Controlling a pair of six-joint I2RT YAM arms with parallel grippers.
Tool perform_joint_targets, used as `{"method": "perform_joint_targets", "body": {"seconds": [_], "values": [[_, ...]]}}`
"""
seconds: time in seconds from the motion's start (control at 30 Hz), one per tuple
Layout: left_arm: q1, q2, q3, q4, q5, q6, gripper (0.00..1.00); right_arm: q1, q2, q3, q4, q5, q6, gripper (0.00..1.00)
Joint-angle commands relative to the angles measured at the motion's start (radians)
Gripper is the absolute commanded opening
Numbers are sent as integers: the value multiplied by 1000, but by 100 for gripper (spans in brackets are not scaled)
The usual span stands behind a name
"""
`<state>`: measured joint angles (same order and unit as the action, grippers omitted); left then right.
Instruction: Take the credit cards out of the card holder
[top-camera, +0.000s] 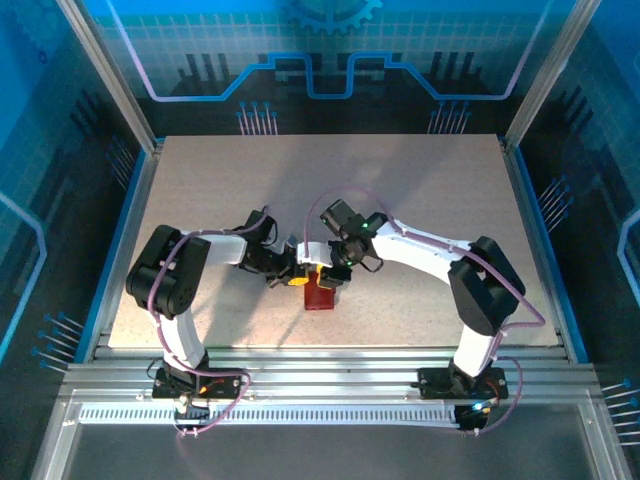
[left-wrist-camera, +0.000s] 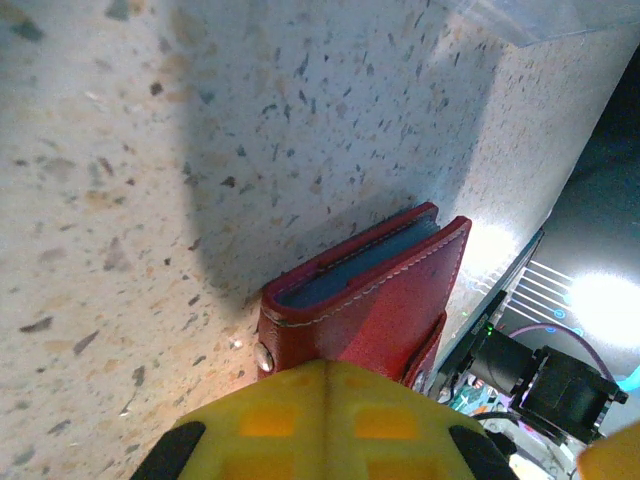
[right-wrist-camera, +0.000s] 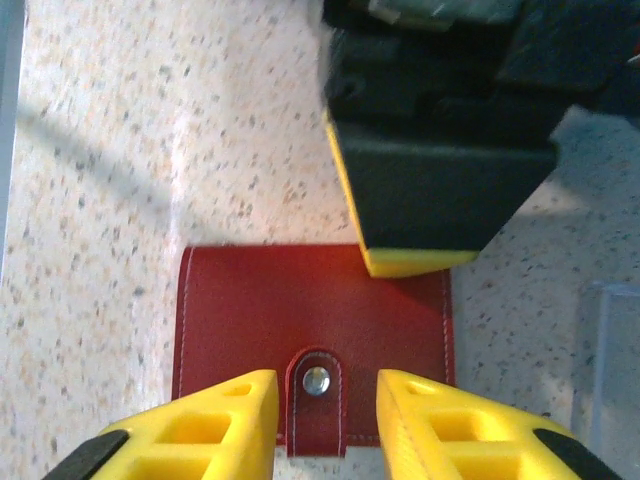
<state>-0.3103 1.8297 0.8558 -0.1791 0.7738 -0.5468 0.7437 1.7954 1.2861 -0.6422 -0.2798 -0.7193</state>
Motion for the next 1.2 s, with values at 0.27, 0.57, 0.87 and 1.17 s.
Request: {"method": "perform_joint_targets", "body": {"seconds": [0.27, 0.57, 0.87, 1.17], "values": [[6, 22, -6, -77, -68, 19, 0, 24, 125, 136, -190, 49, -172, 47], [6, 34, -4, -69, -62, 13, 0, 49, 203, 185, -199, 91, -188, 44], [7, 34, -9, -69, -67, 13, 0, 53, 253, 199, -235, 133, -210, 40], [7, 1, -14, -2, -12, -38, 0, 35, 105, 74, -95, 83, -152, 40]]}}
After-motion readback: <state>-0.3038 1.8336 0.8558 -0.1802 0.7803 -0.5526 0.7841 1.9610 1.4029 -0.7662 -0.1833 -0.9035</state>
